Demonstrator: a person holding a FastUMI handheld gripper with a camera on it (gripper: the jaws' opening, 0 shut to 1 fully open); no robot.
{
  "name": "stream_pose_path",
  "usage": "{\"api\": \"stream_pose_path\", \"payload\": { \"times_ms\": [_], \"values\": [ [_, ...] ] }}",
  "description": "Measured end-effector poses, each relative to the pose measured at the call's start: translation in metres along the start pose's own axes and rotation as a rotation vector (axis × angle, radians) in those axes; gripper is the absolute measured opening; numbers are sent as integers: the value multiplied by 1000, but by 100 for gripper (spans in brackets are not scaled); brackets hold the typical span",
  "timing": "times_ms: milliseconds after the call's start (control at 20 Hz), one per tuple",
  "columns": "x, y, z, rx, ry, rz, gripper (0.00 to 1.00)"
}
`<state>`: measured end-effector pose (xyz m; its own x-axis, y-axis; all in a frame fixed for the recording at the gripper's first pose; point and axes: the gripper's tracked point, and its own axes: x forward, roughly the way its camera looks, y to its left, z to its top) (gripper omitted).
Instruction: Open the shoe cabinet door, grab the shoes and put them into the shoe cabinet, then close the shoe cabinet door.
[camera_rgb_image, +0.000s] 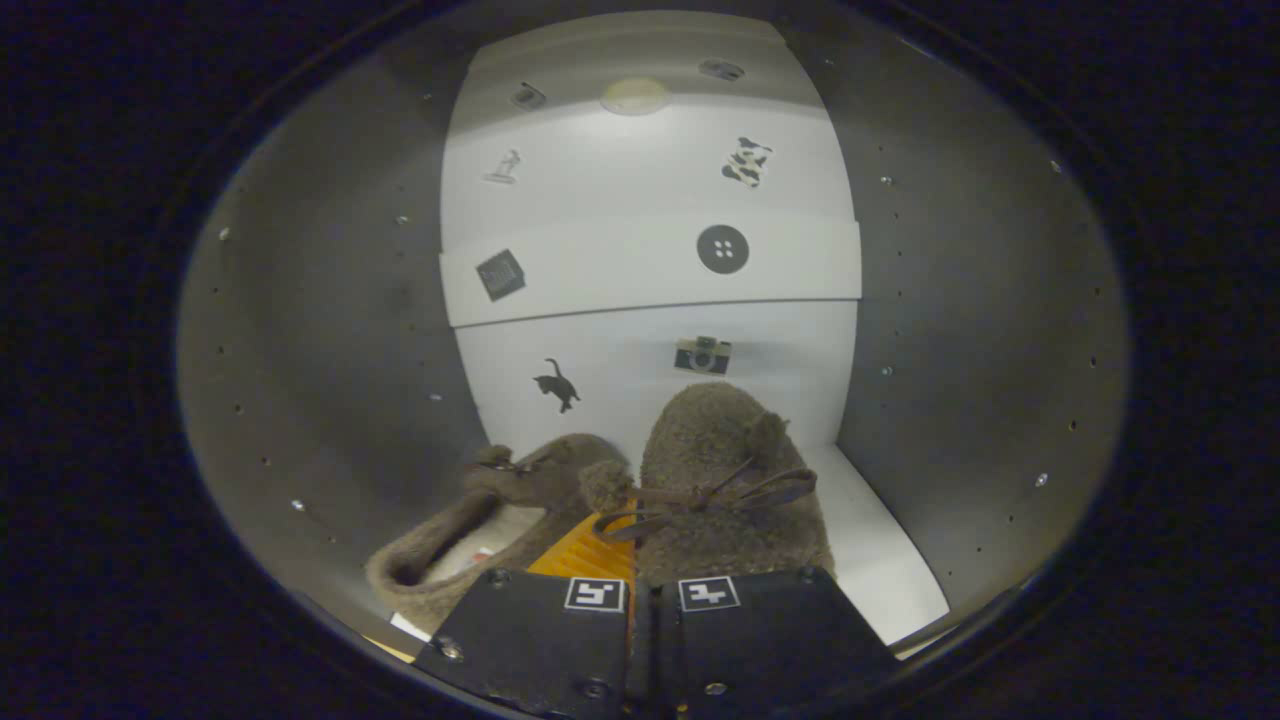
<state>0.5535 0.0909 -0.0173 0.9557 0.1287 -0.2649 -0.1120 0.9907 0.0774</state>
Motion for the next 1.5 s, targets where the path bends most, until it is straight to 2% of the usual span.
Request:
{"api": "stream_pose_path", "payload": {
  "times_ms": [200, 500, 650, 750, 900, 950, 1200, 1250, 1500],
  "values": [
    [14, -1, -10, 18, 108, -5, 7],
    [24, -3, -27, -22, 236, -38, 12],
    [21, 0, -27, -20, 236, -34, 31],
    [17, 10, -23, -6, 221, 0, 44],
    [3, 11, -20, -40, 186, -8, 63],
    [-2, 10, -19, -42, 173, -10, 69],
    [-50, 9, -13, -43, 93, -4, 70],
    [-64, 9, -9, -45, 66, -6, 75],
    [-155, 25, 3, -53, -48, 26, 78]
  ]
}}
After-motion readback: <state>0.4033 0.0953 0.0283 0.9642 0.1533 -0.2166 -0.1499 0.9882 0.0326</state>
